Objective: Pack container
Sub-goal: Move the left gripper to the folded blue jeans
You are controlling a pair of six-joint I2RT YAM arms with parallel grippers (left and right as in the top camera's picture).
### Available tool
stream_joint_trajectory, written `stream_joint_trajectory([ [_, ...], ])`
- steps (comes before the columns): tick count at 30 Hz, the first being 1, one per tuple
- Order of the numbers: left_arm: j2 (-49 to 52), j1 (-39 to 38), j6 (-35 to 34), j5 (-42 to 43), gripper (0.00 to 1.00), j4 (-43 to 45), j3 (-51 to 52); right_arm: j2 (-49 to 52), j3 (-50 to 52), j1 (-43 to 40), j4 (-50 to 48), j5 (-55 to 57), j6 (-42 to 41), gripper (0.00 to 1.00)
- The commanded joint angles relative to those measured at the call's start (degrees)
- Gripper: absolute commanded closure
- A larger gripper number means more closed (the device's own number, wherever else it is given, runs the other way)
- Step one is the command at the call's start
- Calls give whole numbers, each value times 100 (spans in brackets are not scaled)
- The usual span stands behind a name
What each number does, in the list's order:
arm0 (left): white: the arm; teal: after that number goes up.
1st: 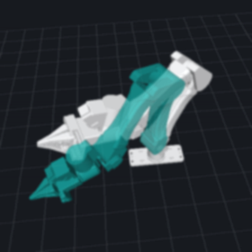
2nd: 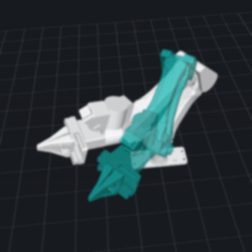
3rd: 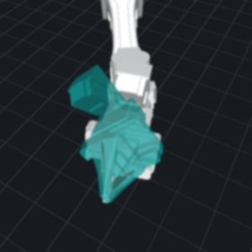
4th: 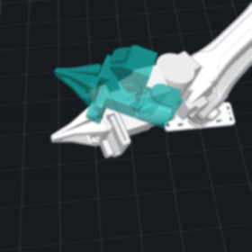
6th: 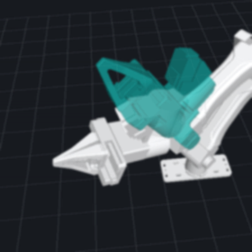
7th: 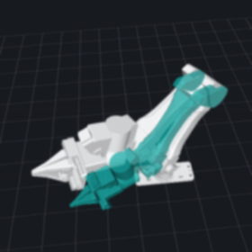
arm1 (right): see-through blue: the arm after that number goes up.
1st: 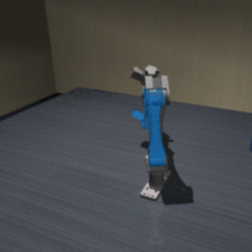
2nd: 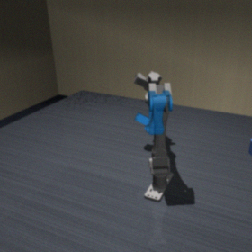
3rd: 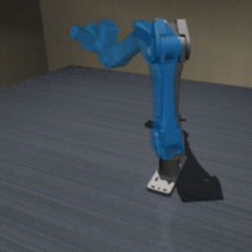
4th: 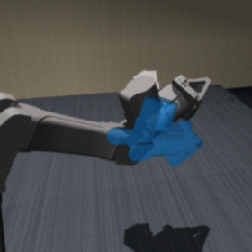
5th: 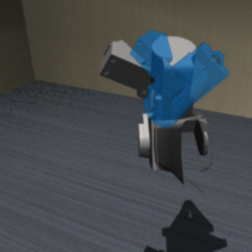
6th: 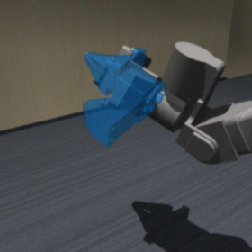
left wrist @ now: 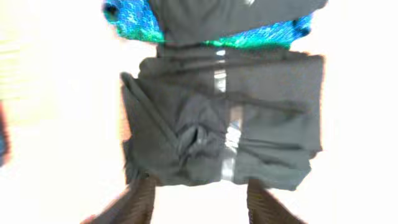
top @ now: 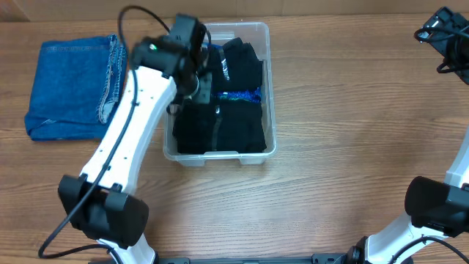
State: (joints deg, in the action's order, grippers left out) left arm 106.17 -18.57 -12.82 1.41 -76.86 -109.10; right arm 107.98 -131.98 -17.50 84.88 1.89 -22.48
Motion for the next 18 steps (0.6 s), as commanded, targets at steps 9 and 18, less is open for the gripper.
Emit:
stream_joint_trajectory([
  [9,-33,1429,127,-1086,28,-846,-1174,-59,-42,7,-31,33,-9,0],
  [18,861,2422,476,-1585,0,-708,-1137,-59,-42,7,-31,33,-7,0],
])
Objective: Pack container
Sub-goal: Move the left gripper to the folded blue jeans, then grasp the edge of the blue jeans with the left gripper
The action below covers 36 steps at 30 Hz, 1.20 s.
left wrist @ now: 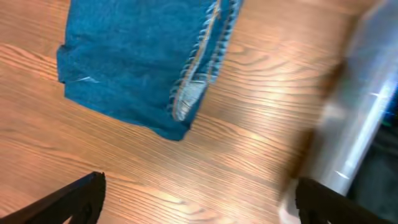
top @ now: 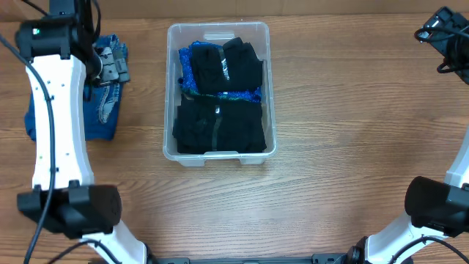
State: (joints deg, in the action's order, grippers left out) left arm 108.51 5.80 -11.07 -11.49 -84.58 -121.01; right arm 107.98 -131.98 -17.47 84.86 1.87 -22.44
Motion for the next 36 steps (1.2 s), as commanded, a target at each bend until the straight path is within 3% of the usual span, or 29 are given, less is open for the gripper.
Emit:
stream_joint_trajectory([
  [1,872,-15,363,-310,0,111,55,-59,-42,4,-28,35,-11,0],
  [7,2455,-24,590,-636,0,455,55,-59,-42,4,-28,35,-13,0],
  [12,3209,-15,575,-887,0,728,55,-59,-42,4,-28,35,-13,0],
  [27,3388,-94,310,-1963,0,1646,9,-59,-42,4,-28,35,-11,0],
  [36,3388,-470,186,-2006,0,1508,-1176,-59,-42,4,-28,35,-13,0],
])
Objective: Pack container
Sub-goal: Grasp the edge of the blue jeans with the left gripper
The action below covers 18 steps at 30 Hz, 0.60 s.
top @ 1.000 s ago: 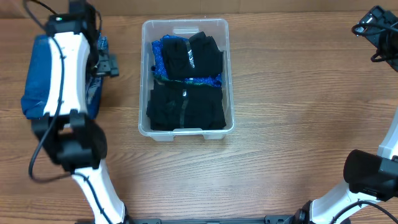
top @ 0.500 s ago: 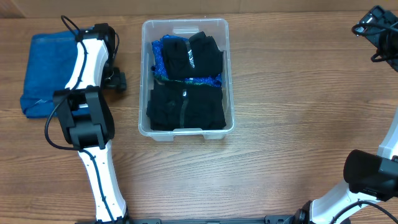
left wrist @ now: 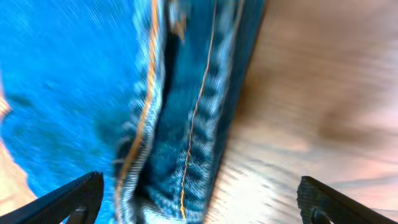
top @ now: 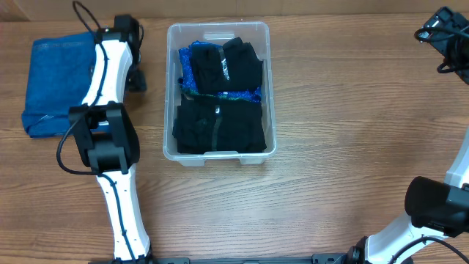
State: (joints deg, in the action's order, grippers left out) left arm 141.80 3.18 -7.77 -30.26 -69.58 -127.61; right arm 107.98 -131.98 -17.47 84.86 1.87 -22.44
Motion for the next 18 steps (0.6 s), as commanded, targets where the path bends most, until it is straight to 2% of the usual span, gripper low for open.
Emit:
stream_joint_trajectory([
  [1,59,-234,-122,-129,0,83,-610,-59,-42,4,-28,35,-13,0],
  [9,61,39,-101,-197,0,444,-566,-59,-42,4,-28,35,-11,0],
  [14,63,289,-103,-315,4,717,-562,-59,-42,4,-28,35,-11,0],
  [18,238,262,249,-280,3,837,-562,-59,-42,4,-28,35,-13,0],
])
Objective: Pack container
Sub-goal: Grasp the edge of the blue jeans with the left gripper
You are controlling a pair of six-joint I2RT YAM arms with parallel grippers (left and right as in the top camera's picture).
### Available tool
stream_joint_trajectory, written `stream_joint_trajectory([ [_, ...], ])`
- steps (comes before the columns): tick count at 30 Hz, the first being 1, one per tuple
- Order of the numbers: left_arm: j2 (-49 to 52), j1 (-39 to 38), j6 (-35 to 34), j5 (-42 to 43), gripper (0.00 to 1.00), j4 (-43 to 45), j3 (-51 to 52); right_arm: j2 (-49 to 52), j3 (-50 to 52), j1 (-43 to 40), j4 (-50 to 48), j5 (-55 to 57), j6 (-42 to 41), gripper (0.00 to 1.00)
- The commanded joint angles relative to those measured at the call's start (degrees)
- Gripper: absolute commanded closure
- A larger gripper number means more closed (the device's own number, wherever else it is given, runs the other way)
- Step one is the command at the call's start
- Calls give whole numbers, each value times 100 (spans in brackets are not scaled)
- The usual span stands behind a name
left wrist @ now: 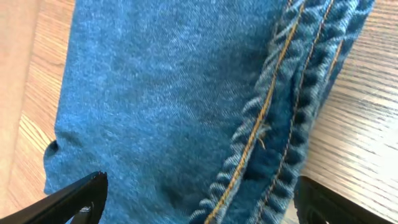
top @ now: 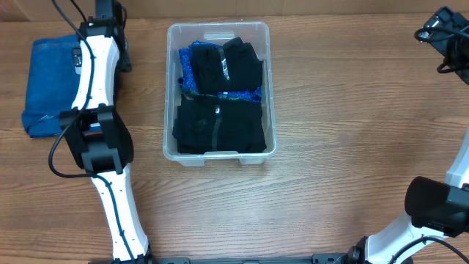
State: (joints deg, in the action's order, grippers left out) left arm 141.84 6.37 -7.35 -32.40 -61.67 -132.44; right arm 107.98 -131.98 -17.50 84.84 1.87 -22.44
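Observation:
Folded blue jeans (top: 51, 81) lie on the table at the far left. In the left wrist view the jeans (left wrist: 168, 93) fill the frame, their stitched hem (left wrist: 280, 124) running down the right side. My left gripper (left wrist: 199, 205) is open, with one fingertip on either side of the hem, just above the denim. From overhead, the left gripper (top: 116, 51) sits at the jeans' right edge. The clear plastic container (top: 271, 81) holds folded black garments (top: 220, 128) and a blue patterned item (top: 192, 62). My right gripper (top: 443, 33) stays at the far right corner.
Bare wooden table (top: 344, 147) stretches between the container and the right arm. The left arm's white links (top: 99, 73) run along the gap between the jeans and the container. Cables (top: 69, 11) loop at the table's back edge.
My left gripper has shifted a little left and farther back over the jeans. The wrist view is now sharp and shows more denim. The jaws are still open, and the jeans have not moved.
My left gripper was first open over the black garments in the container. Then it was over the table between the container and the jeans. Later it was at the jeans' right hem, and now it hovers open above that hem. The right arm stayed put.

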Motion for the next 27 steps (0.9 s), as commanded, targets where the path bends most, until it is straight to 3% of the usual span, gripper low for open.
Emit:
stream_joint_trajectory([
  [1,328,-72,208,-63,3,37,-79,-59,-42,7,-26,35,-13,0],
  [11,955,-35,133,-63,0,-177,-79,-59,-42,7,-26,35,-13,0],
  [15,955,116,-262,-61,9,-389,-79,-59,-42,7,-26,35,-13,0],
  [17,955,203,-433,-59,18,-549,-79,-59,-42,7,-26,35,-13,0],
  [20,955,317,-468,-55,43,-776,-79,-59,-42,7,-26,35,-13,0],
  [21,955,321,-468,-55,54,-826,-79,-59,-42,7,-26,35,-13,0],
  [23,955,313,-463,59,95,-907,-81,-59,-42,7,-26,35,-13,0],
  [27,942,264,-461,1016,96,-1327,-433,-59,-42,7,-26,35,-13,0],
])
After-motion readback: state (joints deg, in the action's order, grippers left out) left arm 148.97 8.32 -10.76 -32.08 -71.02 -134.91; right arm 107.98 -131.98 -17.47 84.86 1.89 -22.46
